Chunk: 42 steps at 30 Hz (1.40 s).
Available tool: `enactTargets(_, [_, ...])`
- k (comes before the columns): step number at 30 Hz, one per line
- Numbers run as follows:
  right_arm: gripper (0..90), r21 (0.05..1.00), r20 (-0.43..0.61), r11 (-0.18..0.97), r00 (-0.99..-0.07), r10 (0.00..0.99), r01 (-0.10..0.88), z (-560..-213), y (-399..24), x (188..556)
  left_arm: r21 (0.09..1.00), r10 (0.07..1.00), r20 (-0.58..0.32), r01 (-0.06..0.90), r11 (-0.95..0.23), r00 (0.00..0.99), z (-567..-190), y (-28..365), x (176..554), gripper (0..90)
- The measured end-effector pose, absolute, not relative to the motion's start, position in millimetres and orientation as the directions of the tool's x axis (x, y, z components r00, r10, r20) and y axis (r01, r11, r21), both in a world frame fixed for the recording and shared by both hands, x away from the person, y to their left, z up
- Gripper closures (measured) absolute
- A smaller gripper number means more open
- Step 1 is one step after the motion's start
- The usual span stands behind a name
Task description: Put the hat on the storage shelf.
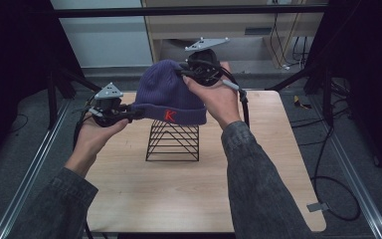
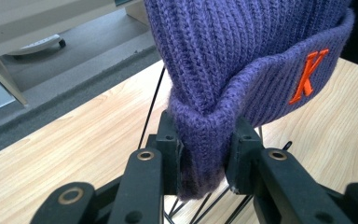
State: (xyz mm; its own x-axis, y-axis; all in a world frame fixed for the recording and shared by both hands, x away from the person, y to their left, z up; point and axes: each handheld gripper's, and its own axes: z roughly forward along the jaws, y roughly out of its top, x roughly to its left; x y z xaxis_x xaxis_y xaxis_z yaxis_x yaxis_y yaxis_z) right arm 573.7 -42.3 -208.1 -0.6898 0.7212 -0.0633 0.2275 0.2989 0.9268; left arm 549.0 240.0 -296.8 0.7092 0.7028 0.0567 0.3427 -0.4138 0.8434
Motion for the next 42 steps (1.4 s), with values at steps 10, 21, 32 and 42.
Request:
enactTargets(10, [77.8, 0.911, -0.059, 0.324, -0.696, 0.715, 0.256, -224, -40, 576, 0.835, 0.708, 0.035, 0.369, -0.409, 0.705, -312, 241, 550, 69.8])
enactTargets(21, [77.1, 0.886, -0.067, 0.364, -0.700, 0.711, 0.286, -243, -38, 578, 0.818, 0.710, 0.021, 0.396, -0.417, 0.704, -330, 243, 552, 69.7])
enactTargets(32, [77.1, 0.877, -0.067, 0.377, -0.703, 0.708, 0.296, -250, -33, 582, 0.816, 0.715, 0.014, 0.405, -0.412, 0.699, -342, 245, 551, 69.7])
enactTargets(42, [77.0, 0.866, -0.068, 0.396, -0.714, 0.696, 0.304, -258, -28, 579, 0.811, 0.713, 0.006, 0.414, -0.414, 0.702, -351, 249, 546, 69.7])
